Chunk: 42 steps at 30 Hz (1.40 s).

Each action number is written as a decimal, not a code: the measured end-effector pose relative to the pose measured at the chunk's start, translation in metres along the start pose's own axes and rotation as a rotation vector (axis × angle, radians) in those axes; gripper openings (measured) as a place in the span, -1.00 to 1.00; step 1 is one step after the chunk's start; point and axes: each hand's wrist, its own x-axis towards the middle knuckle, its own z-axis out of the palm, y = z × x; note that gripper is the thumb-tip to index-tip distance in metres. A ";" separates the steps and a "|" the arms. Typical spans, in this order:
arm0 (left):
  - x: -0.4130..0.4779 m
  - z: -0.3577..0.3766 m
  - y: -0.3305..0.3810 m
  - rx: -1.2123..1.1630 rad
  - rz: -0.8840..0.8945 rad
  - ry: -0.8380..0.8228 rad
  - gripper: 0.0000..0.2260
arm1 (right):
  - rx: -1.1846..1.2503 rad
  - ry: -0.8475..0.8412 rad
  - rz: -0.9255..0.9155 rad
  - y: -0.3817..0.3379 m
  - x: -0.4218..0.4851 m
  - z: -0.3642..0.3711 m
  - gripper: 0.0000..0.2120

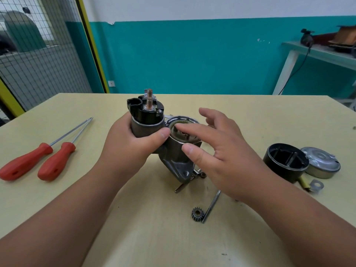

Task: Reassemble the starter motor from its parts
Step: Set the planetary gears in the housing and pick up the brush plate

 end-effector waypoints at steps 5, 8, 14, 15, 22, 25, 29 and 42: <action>-0.002 0.002 0.002 0.029 0.011 -0.005 -0.67 | 0.021 0.109 0.006 0.005 0.002 -0.005 -0.62; -0.001 0.002 0.001 0.036 0.002 -0.002 -0.70 | 0.072 0.175 -0.014 0.009 0.003 -0.006 -0.76; -0.001 0.002 0.000 0.061 0.029 0.016 -0.65 | 0.042 0.095 -0.002 0.011 0.005 -0.004 -0.68; 0.000 0.002 0.001 0.061 0.028 0.013 -0.68 | 0.026 0.077 0.001 0.012 0.005 -0.003 -0.66; 0.002 0.001 0.002 -0.019 -0.020 0.046 -0.83 | -0.012 0.000 0.009 0.016 0.006 0.006 -0.61; 0.003 0.000 0.001 -0.050 -0.053 0.064 -0.86 | 0.031 0.008 0.017 0.019 0.006 0.004 -0.55; 0.004 -0.001 0.001 -0.031 -0.063 0.062 -0.83 | 0.074 0.199 -0.003 0.015 0.006 -0.003 -0.58; 0.003 0.001 -0.004 0.011 -0.081 0.098 -0.82 | -0.512 -0.311 0.372 0.024 0.012 -0.032 -0.91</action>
